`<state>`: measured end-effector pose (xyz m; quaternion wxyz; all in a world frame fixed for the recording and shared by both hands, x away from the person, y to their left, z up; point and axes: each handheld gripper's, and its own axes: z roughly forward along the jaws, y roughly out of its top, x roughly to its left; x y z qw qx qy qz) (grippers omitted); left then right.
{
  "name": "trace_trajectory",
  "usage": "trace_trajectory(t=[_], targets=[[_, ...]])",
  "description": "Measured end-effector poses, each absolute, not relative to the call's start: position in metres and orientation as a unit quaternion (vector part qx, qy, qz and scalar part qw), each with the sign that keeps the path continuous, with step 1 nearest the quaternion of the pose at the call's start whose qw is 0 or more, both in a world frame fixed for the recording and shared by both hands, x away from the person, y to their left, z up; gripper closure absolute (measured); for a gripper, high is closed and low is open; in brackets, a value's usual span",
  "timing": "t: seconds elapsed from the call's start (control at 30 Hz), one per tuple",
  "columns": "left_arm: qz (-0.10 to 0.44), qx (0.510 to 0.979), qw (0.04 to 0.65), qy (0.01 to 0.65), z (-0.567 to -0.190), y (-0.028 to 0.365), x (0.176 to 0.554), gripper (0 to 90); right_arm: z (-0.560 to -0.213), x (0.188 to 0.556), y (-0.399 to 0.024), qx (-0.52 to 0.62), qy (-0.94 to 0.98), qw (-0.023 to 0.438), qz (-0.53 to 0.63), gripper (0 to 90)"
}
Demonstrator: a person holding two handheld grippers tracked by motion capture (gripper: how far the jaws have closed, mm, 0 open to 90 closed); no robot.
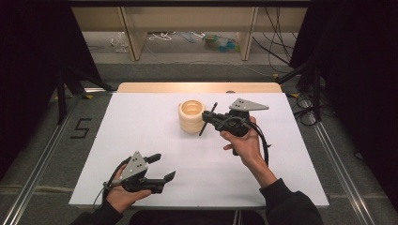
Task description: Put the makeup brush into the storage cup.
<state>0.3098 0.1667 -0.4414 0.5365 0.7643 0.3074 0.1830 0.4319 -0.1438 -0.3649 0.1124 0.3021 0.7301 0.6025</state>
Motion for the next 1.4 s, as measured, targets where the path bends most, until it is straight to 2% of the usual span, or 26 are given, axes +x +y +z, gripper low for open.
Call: trace_trajectory(t=[0.33,0.43,0.8,0.83,0.93,0.97,1.0,1.13,1.27,1.3,1.37,1.4], targets=[[0.189,0.757,0.536,0.322,-0.442,0.175,0.309,20.1,-0.356,0.460,-0.134,0.315,0.730,0.129,0.592,83.7],[0.219,0.758,0.534,0.303,-0.442,0.179,0.312,20.1,-0.355,0.468,-0.132,0.317,0.726,0.135,0.595,83.7],[0.199,0.754,0.533,0.328,-0.443,0.184,0.308,20.1,-0.349,0.485,-0.126,0.332,0.725,0.136,0.587,83.7],[0.288,0.781,0.493,0.252,-0.436,0.195,0.320,20.1,-0.349,0.485,-0.125,0.333,0.725,0.134,0.588,83.7],[0.274,0.786,0.499,0.242,-0.436,0.194,0.320,20.1,-0.348,0.490,-0.121,0.330,0.727,0.143,0.585,83.7],[0.312,0.792,0.484,0.205,-0.432,0.198,0.326,20.1,-0.348,0.492,-0.120,0.331,0.728,0.143,0.583,83.7],[0.205,0.755,0.534,0.319,-0.442,0.183,0.309,20.1,-0.348,0.493,-0.119,0.333,0.729,0.144,0.580,83.7],[0.221,0.758,0.530,0.310,-0.441,0.184,0.310,20.1,-0.347,0.499,-0.115,0.337,0.726,0.144,0.581,83.7],[0.202,0.753,0.535,0.325,-0.441,0.182,0.308,20.2,-0.348,0.506,-0.112,0.338,0.725,0.156,0.579,83.7],[0.293,0.780,0.491,0.253,-0.434,0.194,0.319,20.2,-0.348,0.507,-0.112,0.345,0.725,0.152,0.576,83.7],[0.266,0.788,0.502,0.237,-0.435,0.192,0.320,20.6,-0.350,0.510,-0.111,0.349,0.725,0.150,0.574,83.7],[0.233,0.777,0.518,0.271,-0.438,0.188,0.315,20.5,-0.351,0.511,-0.111,0.352,0.724,0.153,0.573,83.7]])
